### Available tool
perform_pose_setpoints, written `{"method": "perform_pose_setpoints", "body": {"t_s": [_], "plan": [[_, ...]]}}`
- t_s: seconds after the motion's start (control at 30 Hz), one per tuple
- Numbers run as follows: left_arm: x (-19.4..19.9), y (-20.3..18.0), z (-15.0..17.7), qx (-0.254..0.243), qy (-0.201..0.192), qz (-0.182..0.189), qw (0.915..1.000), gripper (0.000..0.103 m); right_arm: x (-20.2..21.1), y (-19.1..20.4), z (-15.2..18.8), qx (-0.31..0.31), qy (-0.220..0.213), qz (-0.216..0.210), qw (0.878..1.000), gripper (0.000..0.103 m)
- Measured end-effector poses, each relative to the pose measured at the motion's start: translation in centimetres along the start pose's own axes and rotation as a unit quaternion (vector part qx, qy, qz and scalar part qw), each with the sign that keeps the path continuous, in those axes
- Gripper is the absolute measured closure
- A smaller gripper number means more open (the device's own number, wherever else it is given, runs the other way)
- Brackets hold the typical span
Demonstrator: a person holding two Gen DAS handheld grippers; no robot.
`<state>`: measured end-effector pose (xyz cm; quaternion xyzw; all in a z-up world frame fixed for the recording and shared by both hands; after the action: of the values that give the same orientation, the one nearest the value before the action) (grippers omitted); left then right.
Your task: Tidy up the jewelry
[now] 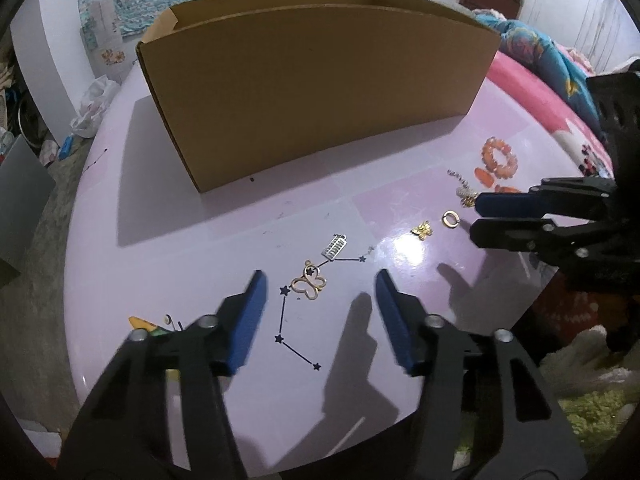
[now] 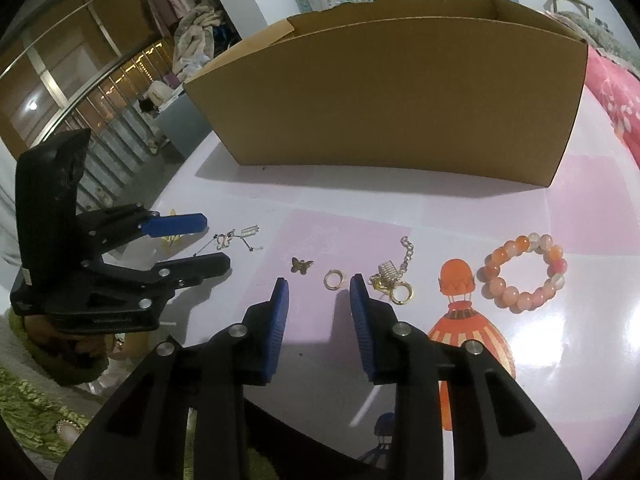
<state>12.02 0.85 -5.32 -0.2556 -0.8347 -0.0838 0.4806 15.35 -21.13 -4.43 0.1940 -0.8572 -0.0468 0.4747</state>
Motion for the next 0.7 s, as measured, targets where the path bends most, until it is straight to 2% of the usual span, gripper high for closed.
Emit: {"method": "perform_pose_setpoints", "body": {"t_s": [0.27,0.43,0.7], "plan": [[-0.62,-0.01,-0.21,-0.012,0.010,-0.017,0.9997,0.059,-0.13,-0.25,0.21,-0.006,-0.001,-0.002,1.000,0.072],[-0.51,0.31,-0.11,-0.009,0.010,-0.023,0.9996,0.067,-0.14,-0.34,0.02,-0.009,0.003,-0.007,1.000,0.072],[-0.55,0.16,-0.18,-0.026,0.009,-0.018,0.9995,0.070,-0.13,-0.08,-0.17,-0.011,0.001,-0.013,1.000,0.072]]}}
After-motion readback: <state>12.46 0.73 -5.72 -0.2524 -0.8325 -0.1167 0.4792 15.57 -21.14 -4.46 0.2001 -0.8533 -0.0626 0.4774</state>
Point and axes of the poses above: each gripper's, at about its wrist camera, not at the fingertips, and x roughly against the way its jaws point, y to its left, z to its underside, the point moved 3 cm from there along -x, roughly the way its jaws point, and after that the axes turned 4 degrees about z, right-handed, at the moved point
